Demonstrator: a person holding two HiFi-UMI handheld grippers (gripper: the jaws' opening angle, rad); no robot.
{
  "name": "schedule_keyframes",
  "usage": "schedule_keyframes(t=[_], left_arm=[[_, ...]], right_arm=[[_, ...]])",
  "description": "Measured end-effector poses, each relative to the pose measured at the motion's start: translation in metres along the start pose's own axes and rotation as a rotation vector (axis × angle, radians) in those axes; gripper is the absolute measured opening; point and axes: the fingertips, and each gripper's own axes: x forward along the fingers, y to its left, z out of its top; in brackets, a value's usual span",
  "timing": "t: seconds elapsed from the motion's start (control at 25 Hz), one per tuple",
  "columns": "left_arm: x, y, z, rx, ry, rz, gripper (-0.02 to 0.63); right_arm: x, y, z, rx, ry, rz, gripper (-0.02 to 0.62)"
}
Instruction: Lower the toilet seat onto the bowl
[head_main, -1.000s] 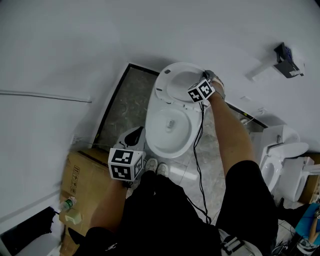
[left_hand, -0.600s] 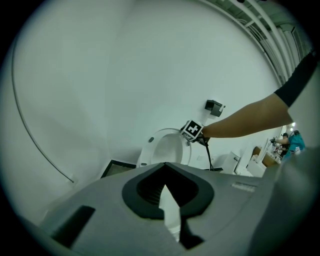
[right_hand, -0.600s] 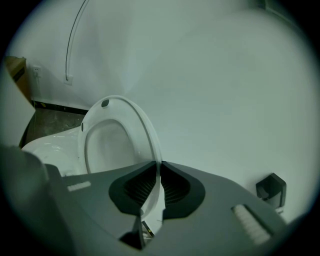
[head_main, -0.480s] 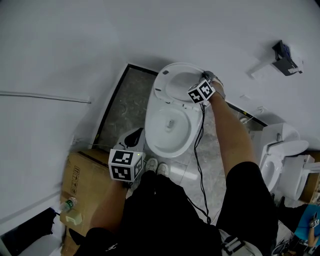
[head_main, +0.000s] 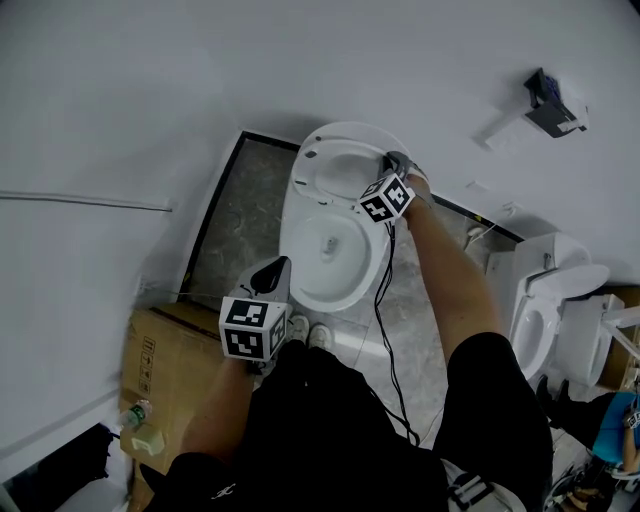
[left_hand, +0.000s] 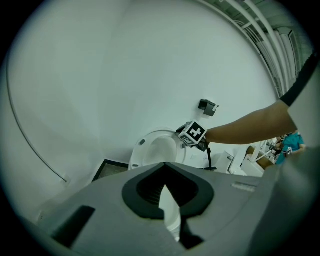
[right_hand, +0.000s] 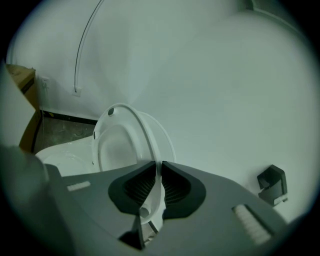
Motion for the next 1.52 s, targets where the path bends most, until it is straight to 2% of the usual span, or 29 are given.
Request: schedule_keyframes(t=[0.32, 0.52, 0.64, 0.84, 1.04, 1.28, 1.52], left_arm=[[-0.009, -0.012, -0.006, 0.008, 0.004, -0.029, 0.006], [-0.018, -0.028, -0.012, 0.08, 0.024, -0.037, 0.008], [-0.019, -0.037, -0.017, 0.079, 0.031, -0.05, 0.006], [-0.024, -0.047, -0.027, 0.089, 0.043, -0.051, 0.006], [-0.026, -0.047, -0.039, 0.075, 0.055, -0.047, 0.006], [-0.023, -0.042, -0.056, 0.045, 0.077, -0.041, 0.006], [-0.02, -0.037, -0.083, 0.022, 0.111, -0.043, 0.008]], right_arm=[[-0.047, 0.033, -0.003, -0.052, -0.053, 0.041, 0.051], [-0.076, 0.057, -0.01, -0.066, -0.075, 0.116, 0.057], [-0.089, 0.069, -0.015, -0.1, -0.089, 0.136, 0.057], [-0.113, 0.096, -0.024, -0.09, -0.116, 0.192, 0.064], [-0.138, 0.127, -0.034, -0.117, -0.148, 0.24, 0.066], [-0.157, 0.155, -0.045, -0.037, -0.154, 0.313, 0.071], [-0.174, 0.189, -0.059, -0.064, -0.139, 0.354, 0.072]])
